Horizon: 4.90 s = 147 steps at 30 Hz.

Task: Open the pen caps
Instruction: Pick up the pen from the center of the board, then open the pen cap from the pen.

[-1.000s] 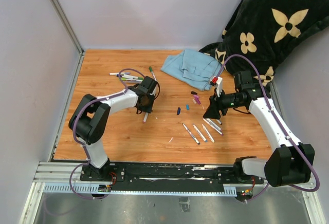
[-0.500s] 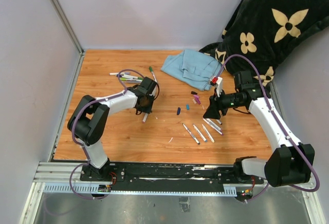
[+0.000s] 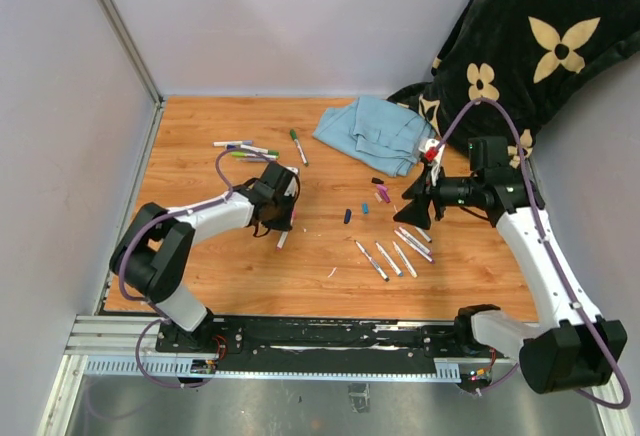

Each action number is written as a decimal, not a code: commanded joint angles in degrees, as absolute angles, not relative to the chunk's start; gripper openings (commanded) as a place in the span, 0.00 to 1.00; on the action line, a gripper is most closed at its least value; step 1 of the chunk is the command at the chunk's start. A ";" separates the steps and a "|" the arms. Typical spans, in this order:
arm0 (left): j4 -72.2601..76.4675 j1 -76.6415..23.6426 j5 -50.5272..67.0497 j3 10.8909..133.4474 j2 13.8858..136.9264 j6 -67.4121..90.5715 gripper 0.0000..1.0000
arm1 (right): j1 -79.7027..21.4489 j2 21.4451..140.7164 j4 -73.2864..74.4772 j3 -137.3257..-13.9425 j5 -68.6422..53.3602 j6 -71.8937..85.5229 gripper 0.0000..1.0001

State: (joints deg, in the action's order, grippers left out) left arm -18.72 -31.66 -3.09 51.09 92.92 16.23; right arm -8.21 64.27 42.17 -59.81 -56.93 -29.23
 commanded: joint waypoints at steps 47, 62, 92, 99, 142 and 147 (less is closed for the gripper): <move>49.78 -47.99 -2.96 25.06 72.87 46.25 0.00 | -26.71 71.02 -15.86 -36.59 -45.24 17.56 0.92; 52.83 -52.75 -6.02 28.48 77.30 45.01 0.00 | -28.92 73.65 -18.22 -37.91 -48.28 22.96 0.32; 59.81 -49.97 0.78 12.85 56.37 35.41 0.99 | -22.73 74.18 6.63 -48.70 -69.36 -6.24 0.01; 63.73 -47.54 4.19 11.86 57.96 38.60 0.99 | -22.68 74.44 7.14 -48.61 -69.54 -6.90 0.01; 67.32 -44.17 8.34 14.76 64.28 38.58 0.99 | -22.76 76.02 6.68 -48.56 -71.72 -6.15 0.01; 67.41 -44.12 8.37 14.74 64.45 38.47 0.99 | -22.85 76.14 6.59 -48.52 -71.73 -6.11 0.01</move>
